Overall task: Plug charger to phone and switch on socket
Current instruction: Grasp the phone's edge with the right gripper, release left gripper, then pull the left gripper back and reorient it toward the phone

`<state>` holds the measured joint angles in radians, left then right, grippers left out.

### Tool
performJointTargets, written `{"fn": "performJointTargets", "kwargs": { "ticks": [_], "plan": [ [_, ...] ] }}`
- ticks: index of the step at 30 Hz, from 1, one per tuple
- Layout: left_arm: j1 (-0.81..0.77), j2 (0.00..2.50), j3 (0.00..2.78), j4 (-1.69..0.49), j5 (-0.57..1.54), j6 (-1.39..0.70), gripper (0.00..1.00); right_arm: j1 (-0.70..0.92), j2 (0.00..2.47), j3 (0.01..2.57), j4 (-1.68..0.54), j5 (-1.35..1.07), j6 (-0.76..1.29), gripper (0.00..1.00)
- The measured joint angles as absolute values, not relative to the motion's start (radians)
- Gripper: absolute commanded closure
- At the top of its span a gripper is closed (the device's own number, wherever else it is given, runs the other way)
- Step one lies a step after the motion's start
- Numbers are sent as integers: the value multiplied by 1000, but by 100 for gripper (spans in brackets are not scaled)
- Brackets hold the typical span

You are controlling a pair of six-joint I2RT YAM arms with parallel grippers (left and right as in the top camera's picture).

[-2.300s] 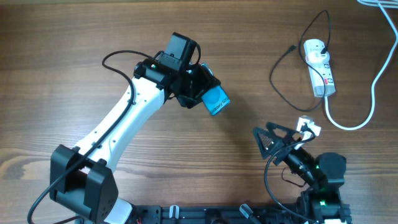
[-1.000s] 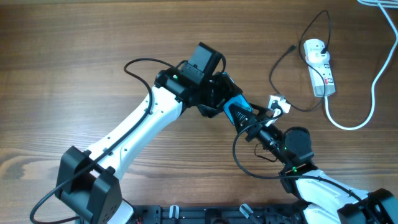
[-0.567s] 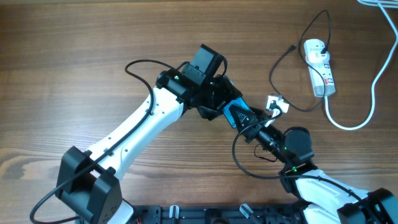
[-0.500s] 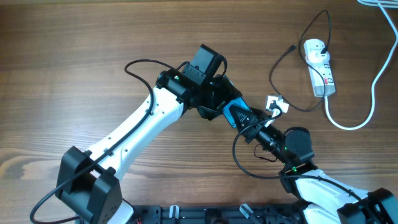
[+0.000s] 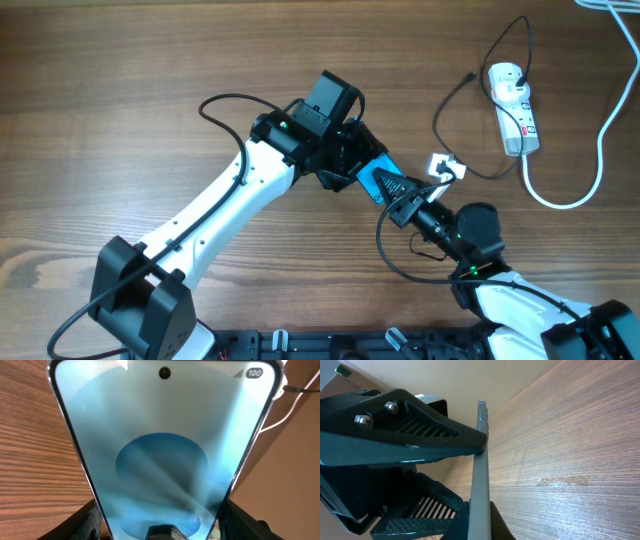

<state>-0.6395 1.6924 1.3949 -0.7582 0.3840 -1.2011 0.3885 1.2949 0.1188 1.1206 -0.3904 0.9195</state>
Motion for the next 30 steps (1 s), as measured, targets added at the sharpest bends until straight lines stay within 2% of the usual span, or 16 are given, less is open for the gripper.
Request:
{"fn": "performJointTargets", "kwargs": {
  "ticks": [3, 7, 9, 10, 11, 18, 19, 30],
  "plan": [
    [-640, 1692, 1395, -759, 384, -1198, 47, 388, 1298, 119, 1123, -391, 925, 96],
    [-640, 1692, 1396, -759, 383, -1195, 30, 388, 1298, 119, 1123, -392, 943, 96],
    [-640, 1692, 1396, -758, 384, -1179, 10, 389, 1298, 119, 1126, -395, 971, 96],
    [-639, 1692, 1396, -756, 383, -1156, 3, 389, 1298, 119, 1130, -400, 992, 95],
    [-637, 1692, 1396, -751, 383, -1132, 0, 390, 1298, 119, 1131, -407, 1023, 95],
    [-561, 1692, 1399, -752, 384, -980, 0, 398, 1298, 121, 948, -411, 1332, 95],
    [-511, 1692, 1401, -764, 384, -940, 0, 398, 1298, 121, 935, -411, 1388, 95],
    [-237, 1628, 1404, -964, 388, -781, 0, 398, 1298, 121, 965, -460, 1843, 96]
  ]
}}
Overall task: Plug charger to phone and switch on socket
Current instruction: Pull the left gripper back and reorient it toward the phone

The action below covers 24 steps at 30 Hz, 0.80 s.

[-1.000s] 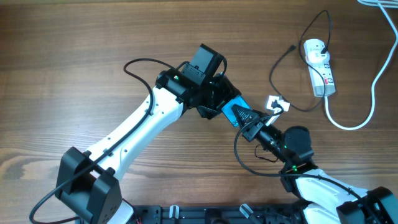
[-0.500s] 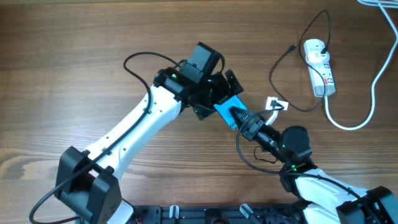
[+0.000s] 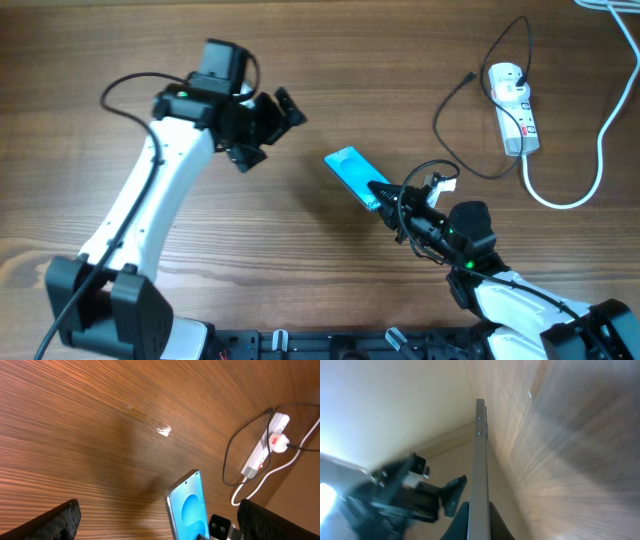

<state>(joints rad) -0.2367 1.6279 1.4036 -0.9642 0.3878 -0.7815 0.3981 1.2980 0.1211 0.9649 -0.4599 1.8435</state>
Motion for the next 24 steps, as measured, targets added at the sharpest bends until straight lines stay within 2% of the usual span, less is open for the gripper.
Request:
{"fn": "performJointTargets", "kwargs": {
  "ticks": [7, 16, 24],
  "plan": [
    [-131, 1570, 1404, -1008, 389, -713, 0, 398, 1298, 121, 942, -477, 2021, 96],
    [-32, 1495, 1407, -1171, 444, -605, 0, 398, 1298, 121, 937, -484, 2057, 96],
    [-30, 1493, 1407, -1301, 524, -429, 0, 398, 1298, 121, 965, -499, 2064, 96]
  ]
}}
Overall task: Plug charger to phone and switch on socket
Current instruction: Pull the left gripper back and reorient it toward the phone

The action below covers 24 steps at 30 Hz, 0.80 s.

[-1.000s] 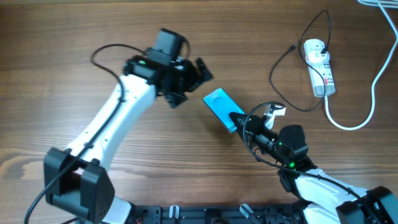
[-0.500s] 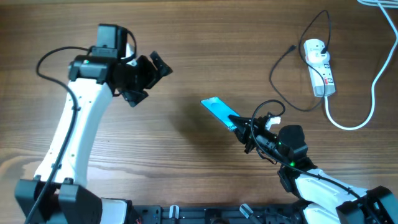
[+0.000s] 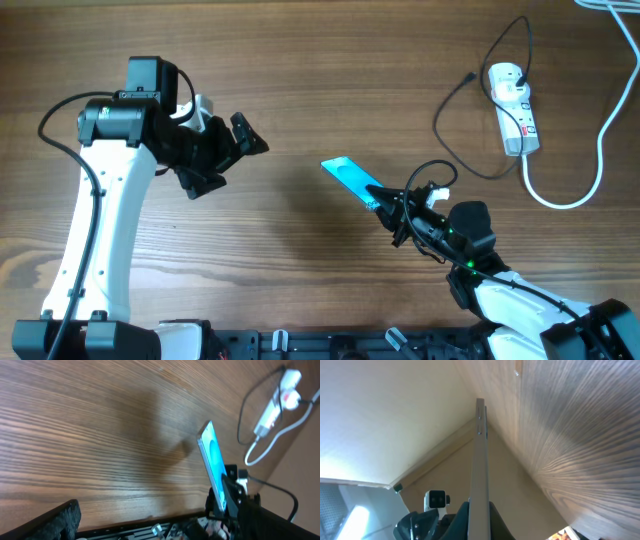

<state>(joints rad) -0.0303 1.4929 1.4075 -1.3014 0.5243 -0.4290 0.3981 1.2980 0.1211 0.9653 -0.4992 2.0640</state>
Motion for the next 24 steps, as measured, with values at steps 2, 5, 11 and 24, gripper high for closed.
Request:
{"fn": "performJointTargets", "kwargs": {
  "ticks": [2, 5, 11, 24],
  "plan": [
    [-30, 1492, 1407, -1298, 547, -408, 0, 398, 1298, 121, 981, -502, 2064, 96],
    [-30, 1492, 1407, -1279, 610, -389, 0, 398, 1298, 121, 1019, -506, 2064, 96],
    [-30, 1492, 1407, -1272, 733, -379, 0, 399, 1298, 121, 1085, -509, 2065, 96],
    [-30, 1492, 1407, -1221, 784, -455, 1, 541, 1298, 236, 991, -430, 2065, 96]
  ]
}}
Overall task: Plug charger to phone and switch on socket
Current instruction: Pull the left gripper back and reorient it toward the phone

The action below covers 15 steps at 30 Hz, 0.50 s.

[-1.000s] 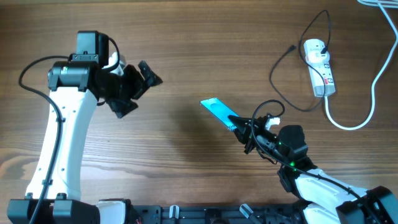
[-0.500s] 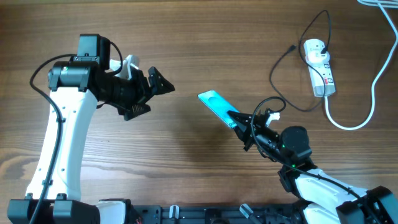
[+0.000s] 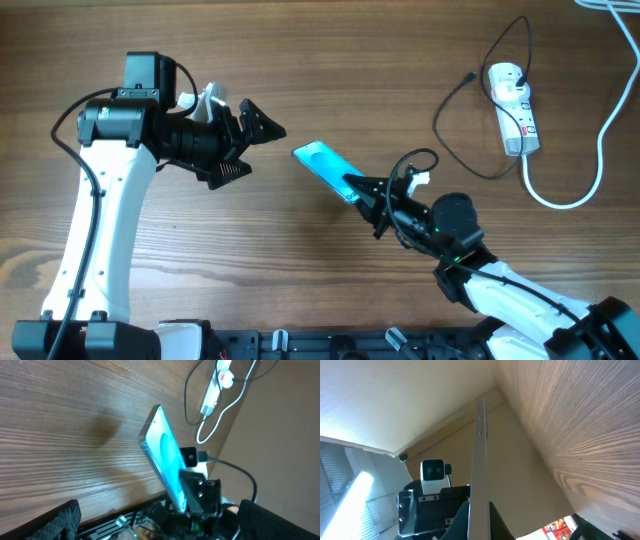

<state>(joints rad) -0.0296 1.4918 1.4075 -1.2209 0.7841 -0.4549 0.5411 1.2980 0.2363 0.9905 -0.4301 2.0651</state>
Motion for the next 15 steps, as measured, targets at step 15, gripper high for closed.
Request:
{"fn": "performJointTargets", "kwargs": {
  "ticks": [15],
  "plan": [
    [81, 1392, 1340, -1316, 728, -514, 2, 572, 1298, 242, 875, -353, 2036, 96]
  ]
}}
